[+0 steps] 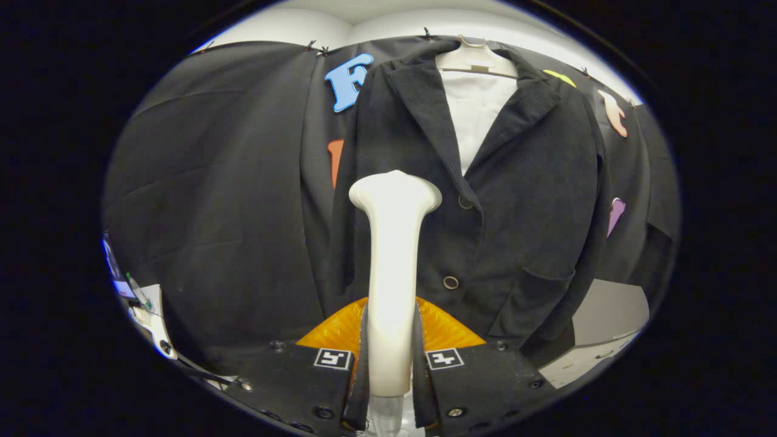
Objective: Iron the clothes twice with a garment steamer, once on the left side and once on the right side.
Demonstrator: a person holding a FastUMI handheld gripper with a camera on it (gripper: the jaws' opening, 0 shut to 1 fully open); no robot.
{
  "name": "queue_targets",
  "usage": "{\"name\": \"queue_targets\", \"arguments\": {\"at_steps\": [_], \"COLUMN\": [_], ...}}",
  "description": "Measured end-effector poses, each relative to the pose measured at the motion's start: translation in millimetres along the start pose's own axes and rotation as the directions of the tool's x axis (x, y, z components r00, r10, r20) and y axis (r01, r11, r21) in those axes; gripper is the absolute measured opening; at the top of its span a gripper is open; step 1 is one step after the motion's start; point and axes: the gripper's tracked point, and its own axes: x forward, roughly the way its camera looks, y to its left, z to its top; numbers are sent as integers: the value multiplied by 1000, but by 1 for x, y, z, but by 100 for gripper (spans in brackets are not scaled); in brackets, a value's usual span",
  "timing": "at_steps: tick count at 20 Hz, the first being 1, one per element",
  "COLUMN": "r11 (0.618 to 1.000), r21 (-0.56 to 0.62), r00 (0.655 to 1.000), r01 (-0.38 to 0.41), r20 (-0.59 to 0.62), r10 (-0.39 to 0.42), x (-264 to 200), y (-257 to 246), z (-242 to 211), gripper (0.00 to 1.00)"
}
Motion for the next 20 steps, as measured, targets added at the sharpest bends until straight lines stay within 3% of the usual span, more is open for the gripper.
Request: {"name": "queue_targets", "arguments": {"at_steps": [20], "r11": [1000], "r21": [29], "r00": [989], "r01": [-9], "r20": [-148], "r10": [13], "x": [4], "y": [-13], "z": [-97], "gripper": [32]}}
